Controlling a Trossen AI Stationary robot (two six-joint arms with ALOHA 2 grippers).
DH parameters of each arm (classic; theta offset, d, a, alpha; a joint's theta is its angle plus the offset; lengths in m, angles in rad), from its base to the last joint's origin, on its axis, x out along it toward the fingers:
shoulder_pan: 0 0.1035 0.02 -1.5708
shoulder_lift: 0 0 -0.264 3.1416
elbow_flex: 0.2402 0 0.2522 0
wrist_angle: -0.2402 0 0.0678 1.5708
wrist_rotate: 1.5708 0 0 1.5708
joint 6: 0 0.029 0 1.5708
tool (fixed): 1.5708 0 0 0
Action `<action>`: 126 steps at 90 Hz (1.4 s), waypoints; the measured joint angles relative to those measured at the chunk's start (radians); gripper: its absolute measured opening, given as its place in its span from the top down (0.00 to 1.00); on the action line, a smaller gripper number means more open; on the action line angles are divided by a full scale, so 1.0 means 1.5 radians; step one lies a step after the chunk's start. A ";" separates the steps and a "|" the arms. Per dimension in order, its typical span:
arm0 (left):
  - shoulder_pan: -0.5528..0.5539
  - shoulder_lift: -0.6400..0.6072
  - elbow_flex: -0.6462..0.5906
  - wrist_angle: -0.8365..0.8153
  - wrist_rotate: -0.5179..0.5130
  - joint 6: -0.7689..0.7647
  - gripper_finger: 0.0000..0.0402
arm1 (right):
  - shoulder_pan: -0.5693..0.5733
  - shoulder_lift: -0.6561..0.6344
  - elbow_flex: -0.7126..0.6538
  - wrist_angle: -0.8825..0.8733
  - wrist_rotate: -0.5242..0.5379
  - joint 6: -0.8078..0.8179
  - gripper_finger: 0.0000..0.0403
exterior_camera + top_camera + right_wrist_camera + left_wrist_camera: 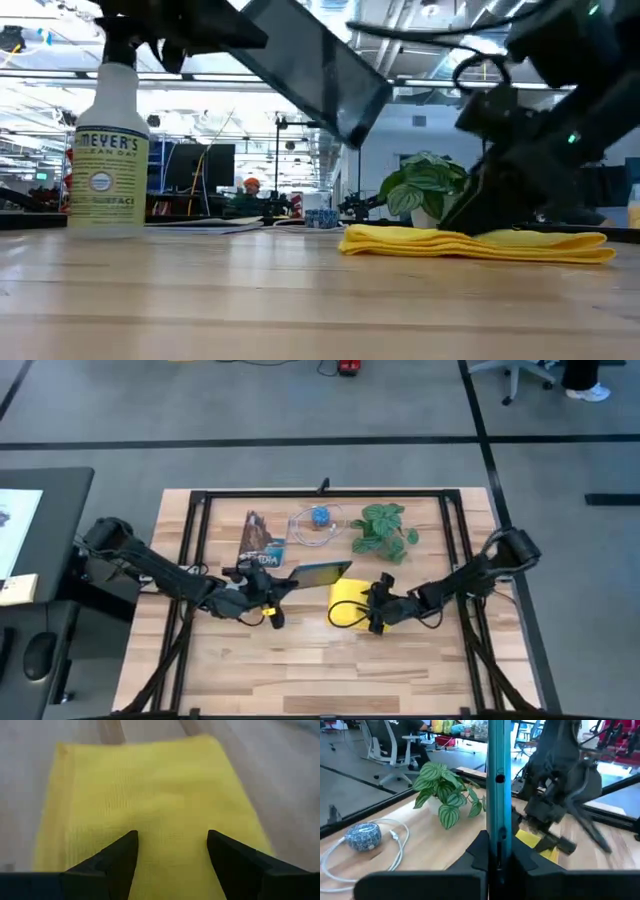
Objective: Apply microfiber cloth
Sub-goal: Wipe the blue tablet with the microfiber cloth
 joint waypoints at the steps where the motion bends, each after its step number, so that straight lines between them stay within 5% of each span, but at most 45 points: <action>1: 0.000 0.000 -0.001 0.000 -0.001 -0.002 0.99 | -0.002 0.005 0.000 0.006 -0.003 0.002 0.47; 30: 0.001 0.001 -0.012 -0.014 0.002 -0.041 0.99 | 0.019 0.043 0.002 0.024 -0.033 0.087 0.96; 46: 0.004 0.001 -0.013 -0.019 0.002 -0.070 0.99 | 0.076 -0.065 -0.005 -0.059 -0.026 0.114 0.99; 63: 0.021 0.005 -0.013 -0.043 0.054 -0.154 0.99 | 0.156 -0.215 -0.003 -0.082 0.111 0.083 1.00; 86: 0.035 0.092 -0.013 0.024 0.132 -0.220 0.99 | 0.254 -0.339 0.003 0.010 0.291 -0.129 1.00; 106: 0.044 0.197 0.012 0.121 0.172 -0.240 0.99 | 0.205 -0.303 0.074 0.129 0.291 -0.365 1.00; 126: 0.057 0.230 0.038 0.161 0.175 -0.224 0.99 | 0.124 -0.165 0.173 0.131 0.238 -0.470 1.00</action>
